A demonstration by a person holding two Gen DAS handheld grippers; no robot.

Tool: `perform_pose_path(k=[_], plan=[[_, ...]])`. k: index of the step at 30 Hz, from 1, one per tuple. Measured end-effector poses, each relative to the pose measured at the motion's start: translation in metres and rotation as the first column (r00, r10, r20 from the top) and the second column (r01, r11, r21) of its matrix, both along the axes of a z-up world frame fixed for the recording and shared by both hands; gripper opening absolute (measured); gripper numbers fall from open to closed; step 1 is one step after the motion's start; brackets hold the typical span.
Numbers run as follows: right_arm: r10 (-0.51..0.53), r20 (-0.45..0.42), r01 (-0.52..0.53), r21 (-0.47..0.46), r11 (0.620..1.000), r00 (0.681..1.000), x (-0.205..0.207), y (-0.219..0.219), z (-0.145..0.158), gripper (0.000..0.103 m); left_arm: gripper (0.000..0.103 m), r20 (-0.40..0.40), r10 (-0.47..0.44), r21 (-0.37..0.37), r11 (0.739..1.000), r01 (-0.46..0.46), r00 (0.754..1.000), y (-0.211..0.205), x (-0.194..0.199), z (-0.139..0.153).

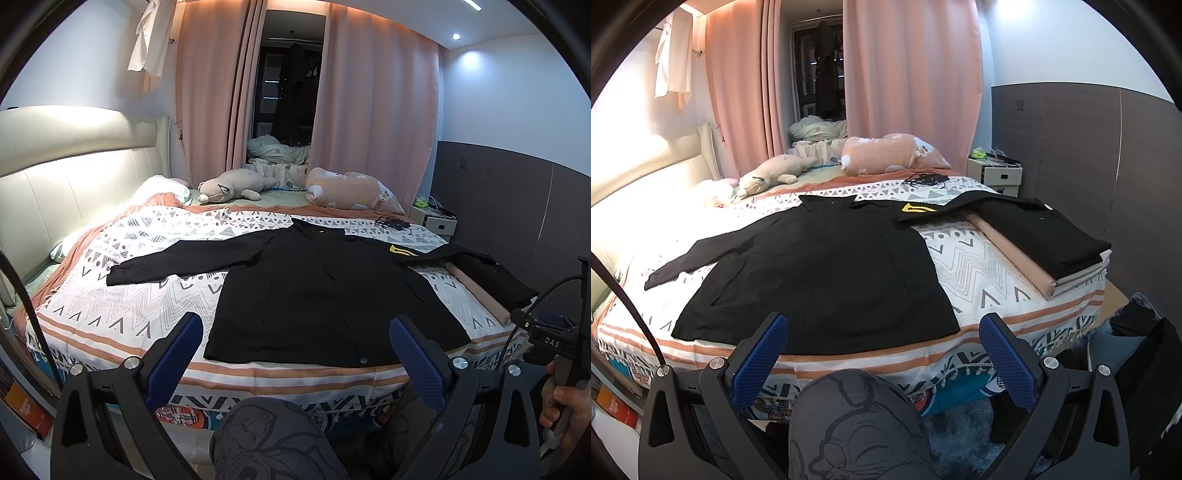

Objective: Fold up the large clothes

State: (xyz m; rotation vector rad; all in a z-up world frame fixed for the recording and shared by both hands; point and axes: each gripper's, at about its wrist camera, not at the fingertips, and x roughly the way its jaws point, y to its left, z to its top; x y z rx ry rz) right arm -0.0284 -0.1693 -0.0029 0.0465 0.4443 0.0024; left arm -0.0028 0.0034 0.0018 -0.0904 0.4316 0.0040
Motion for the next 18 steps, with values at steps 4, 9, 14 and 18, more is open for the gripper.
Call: perform_pose_path(k=[4,9,14,18], plan=[[-0.001,0.001,0.001,0.002,1.000,1.000,0.0002,-0.0003,0.0003,0.103,0.103,0.003,-0.001,0.001,1.000,0.001,1.000,0.0014,-0.0023,-0.0012],[0.000,0.003,0.000,0.002,1.000,1.000,0.0000,-0.0002,0.0004,0.103,0.103,0.007,0.004,0.004,1.000,-0.004,1.000,0.0002,-0.0029,-0.0015],[0.003,0.003,-0.003,0.001,1.000,1.000,0.0002,0.0000,0.0003,0.103,0.103,0.008,0.005,-0.001,1.000,-0.005,1.000,0.0017,-0.0040,-0.0013],[0.005,0.008,-0.005,0.003,1.000,1.000,0.0002,-0.0002,0.0012,0.103,0.103,0.008,0.006,-0.003,1.000,-0.006,1.000,0.0047,-0.0063,-0.0015]])
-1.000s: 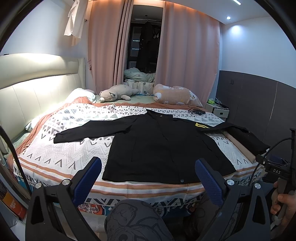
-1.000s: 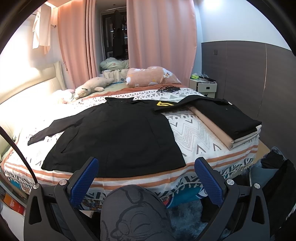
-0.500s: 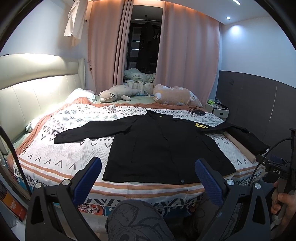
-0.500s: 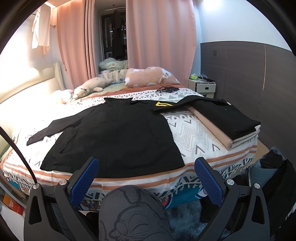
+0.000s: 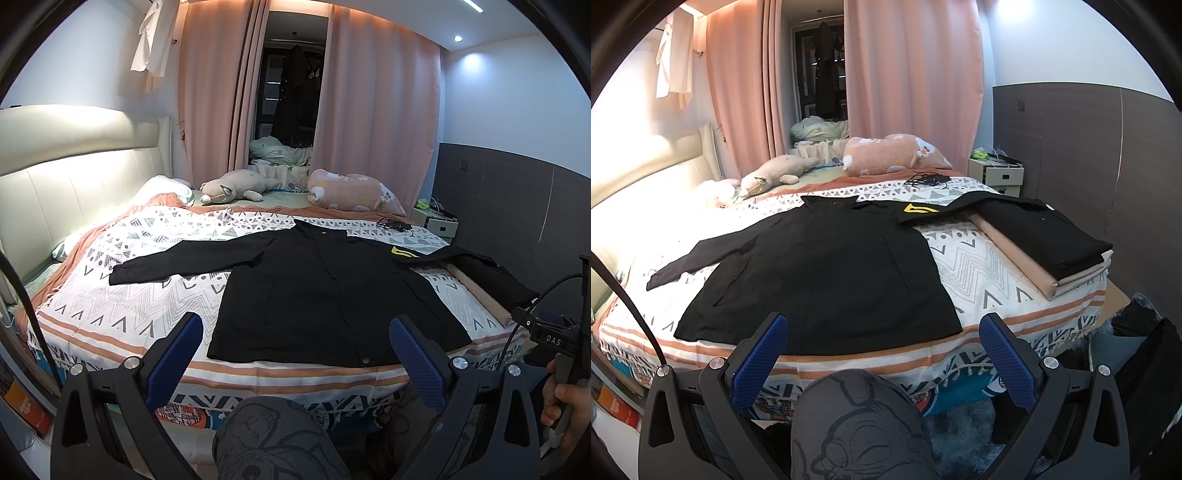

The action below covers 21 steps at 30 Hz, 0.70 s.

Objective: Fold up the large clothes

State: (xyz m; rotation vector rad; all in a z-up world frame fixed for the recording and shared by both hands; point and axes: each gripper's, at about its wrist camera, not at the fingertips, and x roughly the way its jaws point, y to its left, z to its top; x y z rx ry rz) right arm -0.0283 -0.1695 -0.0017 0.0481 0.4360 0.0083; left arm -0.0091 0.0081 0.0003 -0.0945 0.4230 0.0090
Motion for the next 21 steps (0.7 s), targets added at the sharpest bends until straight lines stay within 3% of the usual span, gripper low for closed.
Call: perform_pose_path(k=[21], plan=[[-0.013,0.026,0.013,-0.007,1.000,1.000,-0.012,-0.001,0.005,0.103,0.103,0.012,-0.022,-0.014,1.000,0.022,1.000,0.001,-0.009,0.001]])
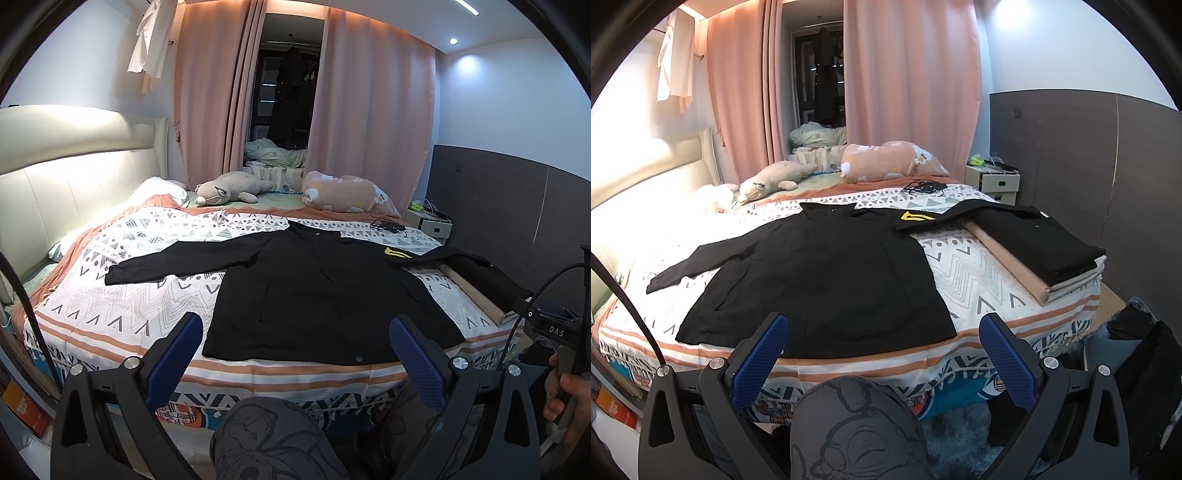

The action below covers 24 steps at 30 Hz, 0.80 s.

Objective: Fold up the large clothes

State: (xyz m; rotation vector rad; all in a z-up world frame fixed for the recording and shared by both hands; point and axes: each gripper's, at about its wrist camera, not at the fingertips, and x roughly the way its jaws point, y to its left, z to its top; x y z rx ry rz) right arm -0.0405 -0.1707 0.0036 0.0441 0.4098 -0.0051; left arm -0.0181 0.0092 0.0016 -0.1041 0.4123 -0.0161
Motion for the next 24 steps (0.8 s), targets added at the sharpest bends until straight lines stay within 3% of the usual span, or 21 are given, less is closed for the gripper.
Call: perform_pose_path(k=[13,20,24], plan=[[-0.017,0.013,0.018,-0.039,0.999,1.000,0.012,0.005,-0.001,0.103,0.103,-0.005,0.047,-0.029,0.998,-0.047,0.999,0.012,0.020,-0.003],[0.022,-0.017,-0.023,-0.022,1.000,1.000,0.063,0.022,-0.001,0.103,0.103,-0.006,0.093,-0.016,0.996,-0.093,0.996,0.026,0.050,-0.002],[0.061,-0.028,-0.061,-0.002,0.998,0.998,0.102,0.032,0.002,0.103,0.103,-0.011,0.174,-0.017,0.985,-0.174,0.985,0.044,0.077,-0.002]])
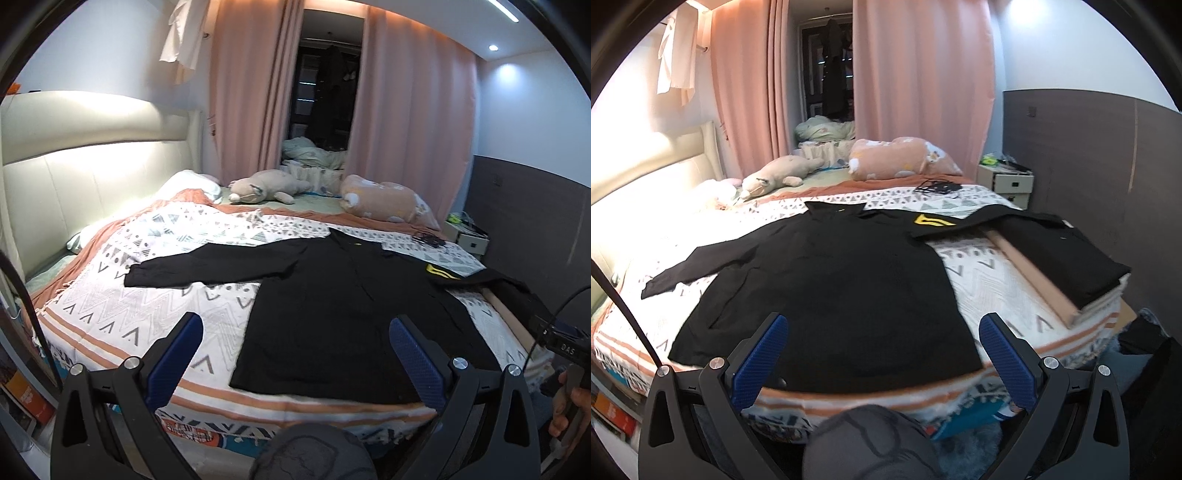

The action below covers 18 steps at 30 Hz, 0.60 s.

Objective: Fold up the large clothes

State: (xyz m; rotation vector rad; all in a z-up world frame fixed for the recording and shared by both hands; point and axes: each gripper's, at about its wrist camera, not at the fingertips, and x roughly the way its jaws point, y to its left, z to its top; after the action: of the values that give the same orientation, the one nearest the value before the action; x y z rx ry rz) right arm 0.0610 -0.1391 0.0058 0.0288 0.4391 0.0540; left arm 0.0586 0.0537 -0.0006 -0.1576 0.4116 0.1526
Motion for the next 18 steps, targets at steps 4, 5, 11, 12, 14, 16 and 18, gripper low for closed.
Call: perform_pose_path(k=[4,5,11,12,14,16,18], plan=[[0.037,-0.011,-0.037,0.015,0.999,0.999,0.043,0.002,0.004,0.103,0.103,0.023,0.118,0.037,0.992,-0.119,0.993,0.017,0.023,0.003],[0.042,-0.013,-0.042,0.013,0.999,0.999,0.057,0.006,0.005,0.103,0.103,0.023,0.127,0.045,0.991,-0.128,0.992,0.021,0.030,0.004],[0.070,-0.044,-0.068,0.040,0.997,0.997,0.130,0.019,0.008,0.103,0.103,-0.028,0.161,0.008,0.987,-0.161,0.987,0.059,0.080,-0.001],[0.078,-0.048,-0.076,0.044,0.996,0.996,0.138,0.020,0.008,0.103,0.103,-0.035,0.166,0.002,0.986,-0.166,0.986,0.066,0.088,-0.004],[0.090,-0.051,-0.088,0.041,0.995,0.995,0.162,0.024,0.009,0.103,0.103,-0.050,0.163,0.002,0.987,-0.163,0.985,0.075,0.101,-0.009],[0.094,-0.061,-0.092,0.039,0.995,0.994,0.185,0.029,0.009,0.103,0.103,-0.062,0.155,-0.002,0.988,-0.155,0.986,0.083,0.111,-0.014],[0.116,-0.073,-0.112,0.056,0.992,0.991,0.207,0.033,0.008,0.103,0.103,-0.075,0.148,-0.024,0.988,-0.151,0.986,0.092,0.123,-0.018]])
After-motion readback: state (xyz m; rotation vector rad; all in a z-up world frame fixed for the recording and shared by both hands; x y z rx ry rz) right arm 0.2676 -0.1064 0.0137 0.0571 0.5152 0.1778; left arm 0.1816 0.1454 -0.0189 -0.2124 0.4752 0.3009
